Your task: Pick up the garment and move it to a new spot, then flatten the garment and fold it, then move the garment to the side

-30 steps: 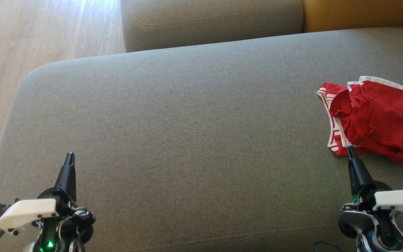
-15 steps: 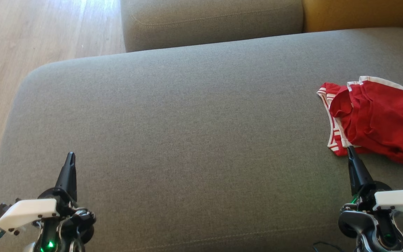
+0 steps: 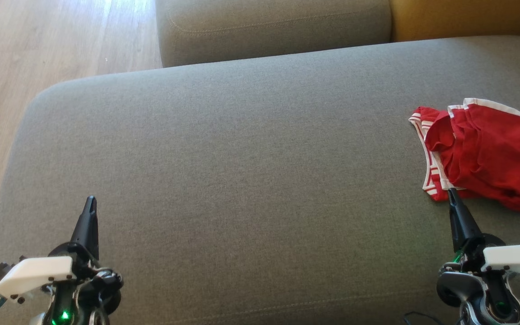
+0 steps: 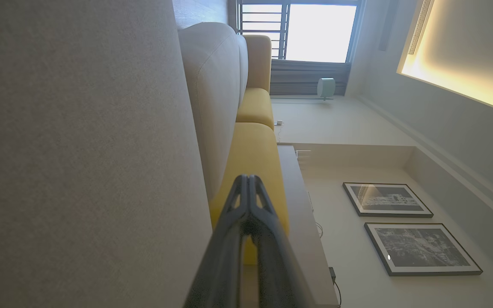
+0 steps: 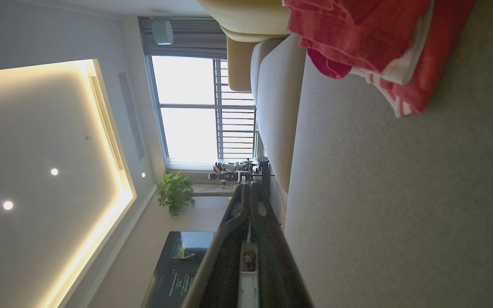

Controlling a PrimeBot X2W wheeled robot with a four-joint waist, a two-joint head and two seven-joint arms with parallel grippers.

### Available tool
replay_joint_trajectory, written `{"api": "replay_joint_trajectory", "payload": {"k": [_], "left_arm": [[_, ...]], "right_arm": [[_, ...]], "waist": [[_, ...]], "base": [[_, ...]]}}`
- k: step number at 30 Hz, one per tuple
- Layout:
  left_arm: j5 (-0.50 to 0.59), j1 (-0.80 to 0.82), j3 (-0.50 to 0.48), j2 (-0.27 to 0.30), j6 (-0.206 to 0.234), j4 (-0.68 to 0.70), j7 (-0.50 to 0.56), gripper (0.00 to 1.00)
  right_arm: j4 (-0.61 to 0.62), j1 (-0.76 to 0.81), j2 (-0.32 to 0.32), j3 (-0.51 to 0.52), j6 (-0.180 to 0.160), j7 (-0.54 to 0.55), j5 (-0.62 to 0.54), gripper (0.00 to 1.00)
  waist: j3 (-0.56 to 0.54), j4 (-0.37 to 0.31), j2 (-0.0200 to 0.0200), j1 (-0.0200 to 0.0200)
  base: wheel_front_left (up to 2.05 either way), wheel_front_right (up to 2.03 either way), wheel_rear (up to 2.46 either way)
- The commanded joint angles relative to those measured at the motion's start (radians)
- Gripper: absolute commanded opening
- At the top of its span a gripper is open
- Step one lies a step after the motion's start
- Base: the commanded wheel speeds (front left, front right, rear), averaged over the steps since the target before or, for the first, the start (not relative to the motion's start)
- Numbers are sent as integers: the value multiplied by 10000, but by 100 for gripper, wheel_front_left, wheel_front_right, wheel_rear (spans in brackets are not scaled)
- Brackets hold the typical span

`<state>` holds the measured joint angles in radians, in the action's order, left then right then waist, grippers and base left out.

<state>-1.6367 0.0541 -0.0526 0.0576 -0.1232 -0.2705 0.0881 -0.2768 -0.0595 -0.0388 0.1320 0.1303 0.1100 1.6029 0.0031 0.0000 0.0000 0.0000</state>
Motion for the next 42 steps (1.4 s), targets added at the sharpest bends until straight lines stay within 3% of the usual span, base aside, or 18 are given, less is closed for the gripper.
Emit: {"api": "replay_joint_trajectory", "payload": {"k": [1, 42], "left_arm": [[105, 520, -399, 81, -75, 262, 81, 0], [182, 528, -491, 17, -75, 258, 155, 0]], "right_arm": [[321, -484, -114, -183, 4, 32, 58, 0], [321, -484, -114, -184, 4, 31, 58, 0]], "waist": [[0, 0, 0, 0], [0, 0, 0, 0]], "base": [[0, 0, 0], [0, 0, 0]]}}
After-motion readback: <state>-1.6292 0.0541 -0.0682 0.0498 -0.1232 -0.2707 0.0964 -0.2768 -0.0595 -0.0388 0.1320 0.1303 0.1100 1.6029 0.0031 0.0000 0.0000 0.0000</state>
